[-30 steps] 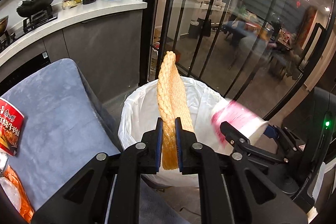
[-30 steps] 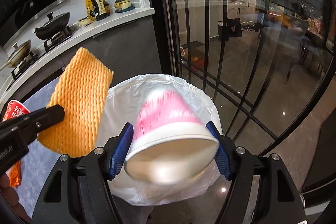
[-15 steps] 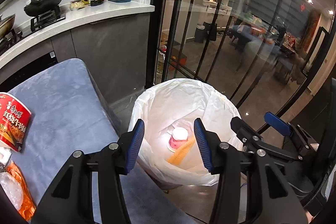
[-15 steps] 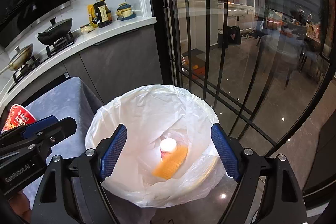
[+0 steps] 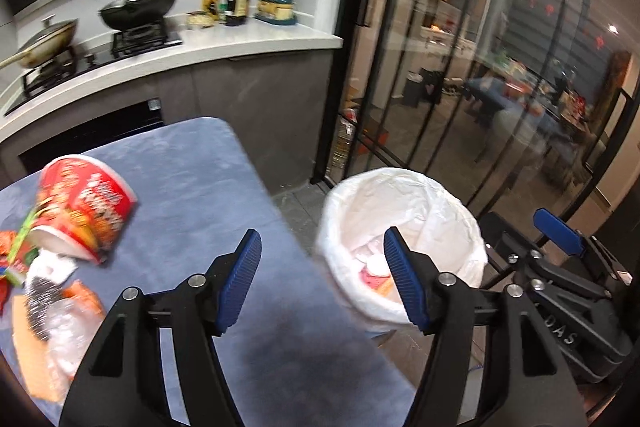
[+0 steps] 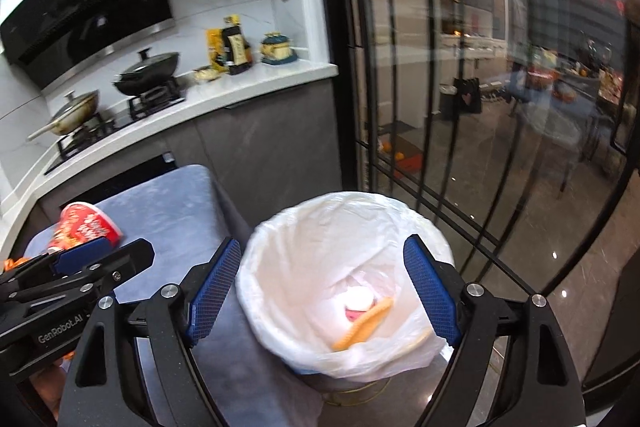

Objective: Collect trash
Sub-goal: 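Move both tools back over the trash pile on the table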

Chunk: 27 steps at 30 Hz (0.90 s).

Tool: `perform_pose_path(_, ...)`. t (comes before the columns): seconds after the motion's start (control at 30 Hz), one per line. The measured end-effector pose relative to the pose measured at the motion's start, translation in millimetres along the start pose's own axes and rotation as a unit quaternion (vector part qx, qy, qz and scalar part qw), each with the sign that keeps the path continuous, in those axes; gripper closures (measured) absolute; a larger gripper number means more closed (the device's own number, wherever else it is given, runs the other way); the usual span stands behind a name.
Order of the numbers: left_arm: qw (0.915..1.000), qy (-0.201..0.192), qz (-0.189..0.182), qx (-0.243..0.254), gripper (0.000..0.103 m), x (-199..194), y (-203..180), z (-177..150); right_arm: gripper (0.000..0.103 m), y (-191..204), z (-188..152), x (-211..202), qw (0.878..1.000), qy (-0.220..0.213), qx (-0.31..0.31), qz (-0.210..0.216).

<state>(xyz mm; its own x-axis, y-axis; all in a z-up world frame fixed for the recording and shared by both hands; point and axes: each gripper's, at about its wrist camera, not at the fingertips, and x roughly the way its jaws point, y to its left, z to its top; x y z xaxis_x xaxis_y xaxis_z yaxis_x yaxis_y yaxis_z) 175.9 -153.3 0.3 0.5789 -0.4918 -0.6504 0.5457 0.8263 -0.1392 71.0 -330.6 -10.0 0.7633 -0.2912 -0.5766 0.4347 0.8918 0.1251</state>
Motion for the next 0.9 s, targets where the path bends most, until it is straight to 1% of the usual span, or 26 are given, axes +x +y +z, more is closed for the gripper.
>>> perform_pose_path(0.17,0.9986,-0.008,0.046,-0.023,0.04,-30,40,-9,0.022,32,0,-18,0.999,-0.006,-0.013,0.03)
perform_pose_path(0.23,0.9972,-0.01,0.065,-0.034,0.034,-41,57,-14,0.022,48,-4,-26,0.999,-0.006,-0.02,0.046)
perform_pose_path(0.37,0.9931,-0.011,0.103,-0.056,0.033,-65,93,-30,0.022,81,-12,-38,0.997,-0.002,-0.038,0.072)
perform_pose_path(0.43,0.9894,-0.009,0.132,-0.06,0.033,-76,110,-39,0.022,99,-19,-44,0.995,0.001,-0.049,0.088)
perform_pose_path(0.53,0.9844,0.0,0.159,-0.075,0.033,-90,137,-55,0.022,125,-28,-49,0.992,0.01,-0.061,0.11)
perform_pose_path(0.77,0.9712,0.013,0.199,-0.13,0.032,-124,201,-93,0.022,192,-59,-52,0.982,0.045,-0.099,0.156)
perform_pose_path(0.9,0.9648,0.024,0.215,-0.149,0.031,-133,227,-112,0.022,225,-74,-47,0.976,0.061,-0.118,0.175)
